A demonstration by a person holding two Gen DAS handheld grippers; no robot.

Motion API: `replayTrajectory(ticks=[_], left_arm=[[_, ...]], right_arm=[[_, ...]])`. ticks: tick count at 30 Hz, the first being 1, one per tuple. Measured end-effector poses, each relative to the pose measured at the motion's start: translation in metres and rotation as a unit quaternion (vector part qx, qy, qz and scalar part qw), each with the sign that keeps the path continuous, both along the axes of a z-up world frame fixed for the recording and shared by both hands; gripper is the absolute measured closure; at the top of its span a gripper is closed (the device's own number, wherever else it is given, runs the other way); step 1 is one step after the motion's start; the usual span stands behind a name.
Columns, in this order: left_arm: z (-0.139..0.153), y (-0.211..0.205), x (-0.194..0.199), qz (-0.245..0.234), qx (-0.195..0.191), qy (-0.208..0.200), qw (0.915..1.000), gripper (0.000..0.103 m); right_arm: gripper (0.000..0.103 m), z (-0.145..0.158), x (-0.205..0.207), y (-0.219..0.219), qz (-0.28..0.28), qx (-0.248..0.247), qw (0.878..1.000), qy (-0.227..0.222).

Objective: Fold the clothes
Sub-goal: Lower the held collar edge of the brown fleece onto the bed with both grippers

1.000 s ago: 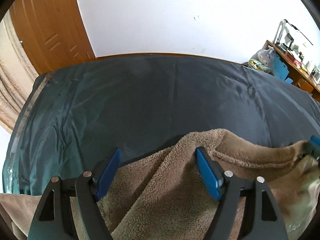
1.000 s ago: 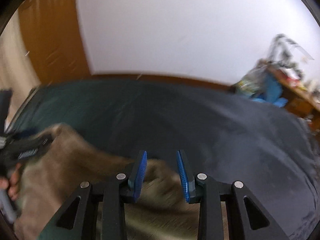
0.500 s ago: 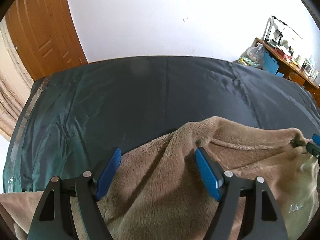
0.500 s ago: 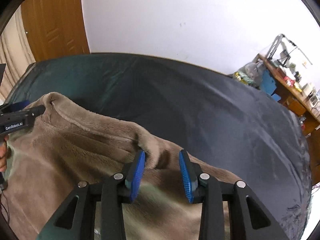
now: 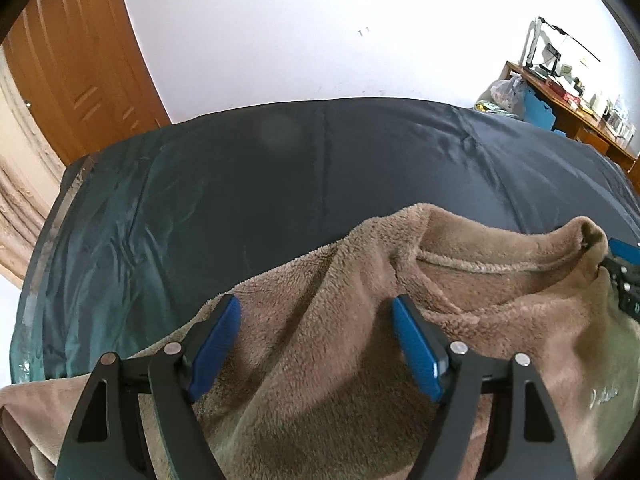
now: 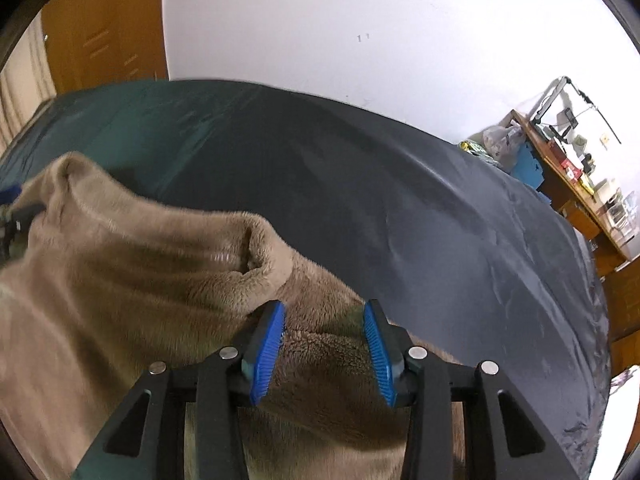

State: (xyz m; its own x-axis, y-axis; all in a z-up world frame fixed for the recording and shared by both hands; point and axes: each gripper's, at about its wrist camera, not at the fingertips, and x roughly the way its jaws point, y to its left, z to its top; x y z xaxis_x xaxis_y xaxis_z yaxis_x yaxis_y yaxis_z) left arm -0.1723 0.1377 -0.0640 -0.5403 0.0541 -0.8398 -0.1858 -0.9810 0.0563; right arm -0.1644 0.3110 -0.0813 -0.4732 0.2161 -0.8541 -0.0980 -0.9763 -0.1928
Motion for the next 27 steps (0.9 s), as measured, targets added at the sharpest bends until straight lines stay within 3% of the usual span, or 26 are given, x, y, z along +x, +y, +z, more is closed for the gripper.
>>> replayTrajectory(ticks=[4, 6, 9, 17, 23, 27], left_arm=[[-0.001, 0.006, 0.000, 0.004, 0.006, 0.005, 1.0000, 0.021], [-0.002, 0.007, -0.001, 0.006, 0.007, 0.007, 0.9999, 0.020], [-0.001, 0.006, 0.003, 0.005, 0.009, 0.008, 0.9999, 0.020], [0.020, -0.025, -0.003, 0.046, 0.047, 0.023, 0.9976, 0.020], [0.016, -0.021, -0.004, 0.020, 0.036, 0.010, 0.9991, 0.019], [0.008, -0.009, -0.002, -0.020, 0.057, -0.016, 0.9980, 0.020]], right_arm=[[0.055, -0.002, -0.017, 0.004, -0.026, 0.009, 0.999, 0.022], [0.043, -0.003, -0.025, 0.001, -0.043, 0.028, 0.998, 0.032], [0.037, -0.002, -0.028, 0.001, -0.051, 0.037, 0.997, 0.040], [0.035, 0.002, -0.022, 0.007, -0.063, 0.026, 0.996, 0.052], [0.035, 0.018, -0.012, 0.011, -0.063, -0.009, 0.994, 0.084], [0.035, 0.035, 0.001, 0.001, -0.038, -0.032, 0.993, 0.109]])
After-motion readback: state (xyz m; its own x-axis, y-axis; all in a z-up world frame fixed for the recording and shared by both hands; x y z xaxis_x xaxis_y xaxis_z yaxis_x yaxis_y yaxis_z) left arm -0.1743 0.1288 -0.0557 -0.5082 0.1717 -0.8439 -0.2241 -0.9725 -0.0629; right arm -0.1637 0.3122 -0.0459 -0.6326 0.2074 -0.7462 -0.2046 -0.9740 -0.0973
